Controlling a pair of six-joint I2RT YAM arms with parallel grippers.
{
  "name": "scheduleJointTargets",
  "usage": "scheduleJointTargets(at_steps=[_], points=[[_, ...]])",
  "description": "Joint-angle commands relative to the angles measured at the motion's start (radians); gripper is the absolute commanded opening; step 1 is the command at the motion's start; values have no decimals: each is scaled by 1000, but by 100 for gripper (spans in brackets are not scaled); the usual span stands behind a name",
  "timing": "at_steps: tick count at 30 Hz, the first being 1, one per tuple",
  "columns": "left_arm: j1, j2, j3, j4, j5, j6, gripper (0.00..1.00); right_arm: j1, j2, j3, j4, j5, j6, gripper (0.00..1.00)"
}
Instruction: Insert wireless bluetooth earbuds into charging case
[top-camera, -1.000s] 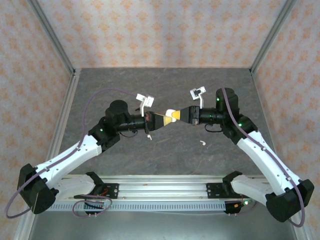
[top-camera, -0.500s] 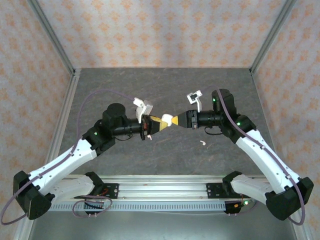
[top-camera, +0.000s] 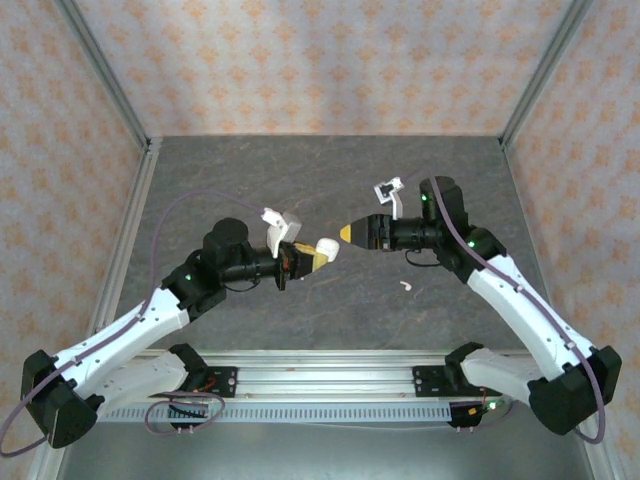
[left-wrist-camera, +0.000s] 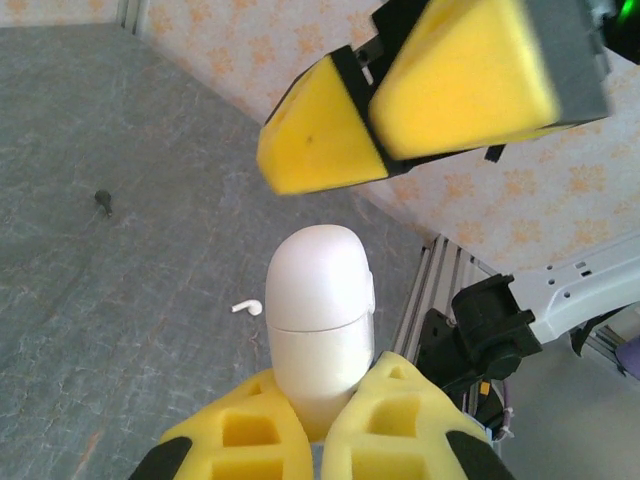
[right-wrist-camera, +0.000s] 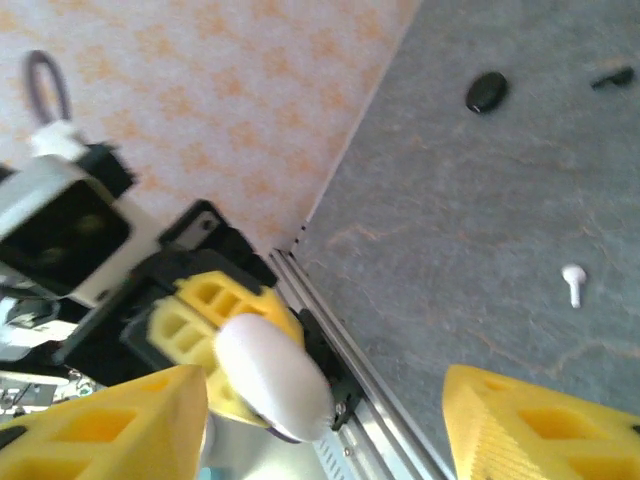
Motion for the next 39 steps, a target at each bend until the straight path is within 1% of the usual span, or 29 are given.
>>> scheduleJointTargets(at_steps=[1,7,11,18,22,27,29,33,39], points=[[2,-19,-20,70,-9,-20,0,7,-55,-60,230,-60,115,67],[2,-24,-33,102,0,-47,0,54,-34,-80,238,-28,101,69],[2,-42,-33,103,0,-50,0,93,1,-70,203,-7,59,71],[3,-75,-37,93,-2,-51,0,107,36,-40,140,20,0,71],[3,-78,-43,103,9,-58,0,110,47,-41,189,0,34,68],[5,-72,-42,126,17,-88,0,127,49,-55,302,-30,106,64],[7,-68,-40,148,26,-109,0,131,50,-61,324,-34,121,60],[11,-55,-27,161,39,-135,0,135,59,-63,334,-44,126,45],[16,-46,-17,167,38,-167,0,138,59,-54,343,-55,131,28]])
